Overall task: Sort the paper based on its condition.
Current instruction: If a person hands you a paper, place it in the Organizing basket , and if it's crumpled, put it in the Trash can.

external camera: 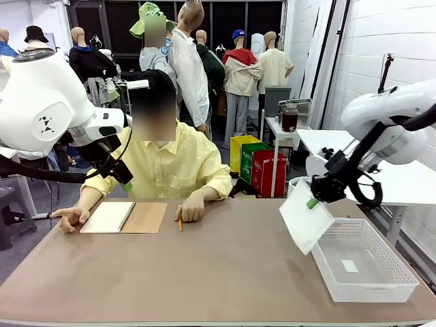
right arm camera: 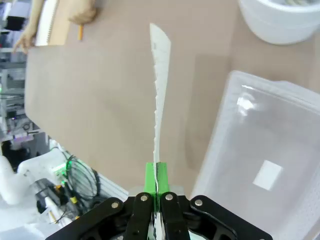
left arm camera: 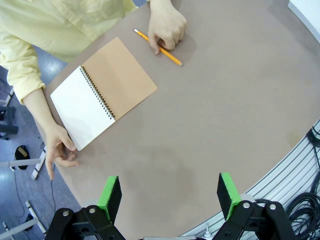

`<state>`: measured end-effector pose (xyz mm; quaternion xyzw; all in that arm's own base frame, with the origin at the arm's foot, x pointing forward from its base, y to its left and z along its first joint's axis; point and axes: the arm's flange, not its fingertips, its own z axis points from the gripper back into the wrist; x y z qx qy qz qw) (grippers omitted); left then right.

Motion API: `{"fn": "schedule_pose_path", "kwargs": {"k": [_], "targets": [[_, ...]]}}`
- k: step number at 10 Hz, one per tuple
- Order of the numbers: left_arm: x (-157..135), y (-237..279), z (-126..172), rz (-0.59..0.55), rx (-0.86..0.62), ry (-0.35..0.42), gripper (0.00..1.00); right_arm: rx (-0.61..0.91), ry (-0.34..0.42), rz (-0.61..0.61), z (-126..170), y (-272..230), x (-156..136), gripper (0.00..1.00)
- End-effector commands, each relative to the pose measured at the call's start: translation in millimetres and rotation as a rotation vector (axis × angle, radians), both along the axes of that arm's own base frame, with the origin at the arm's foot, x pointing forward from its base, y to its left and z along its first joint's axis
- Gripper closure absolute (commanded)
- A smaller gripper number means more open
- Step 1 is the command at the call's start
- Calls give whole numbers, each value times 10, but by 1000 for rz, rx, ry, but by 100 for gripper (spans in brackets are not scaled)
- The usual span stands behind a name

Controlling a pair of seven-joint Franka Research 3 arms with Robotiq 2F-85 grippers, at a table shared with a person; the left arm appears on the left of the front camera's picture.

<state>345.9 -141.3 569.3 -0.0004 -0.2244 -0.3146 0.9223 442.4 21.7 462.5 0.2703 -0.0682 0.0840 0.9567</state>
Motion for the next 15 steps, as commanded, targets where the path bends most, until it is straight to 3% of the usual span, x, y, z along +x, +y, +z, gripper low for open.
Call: {"fn": "schedule_pose_path", "kwargs": {"k": [1,5,11,15], "targets": [[2,8,7,-2,-3,0,0,-44,-52,-50,-38,-266,19,100],[2,8,7,-2,-3,0,0,-92,36,-93,-254,-724,110,100],[2,8,7,-2,-3,0,0,-71,180,-105,-838,-732,90,100],[2,8,7,-2,-3,0,0,-107,200,-128,-1120,-751,5,100]]}}
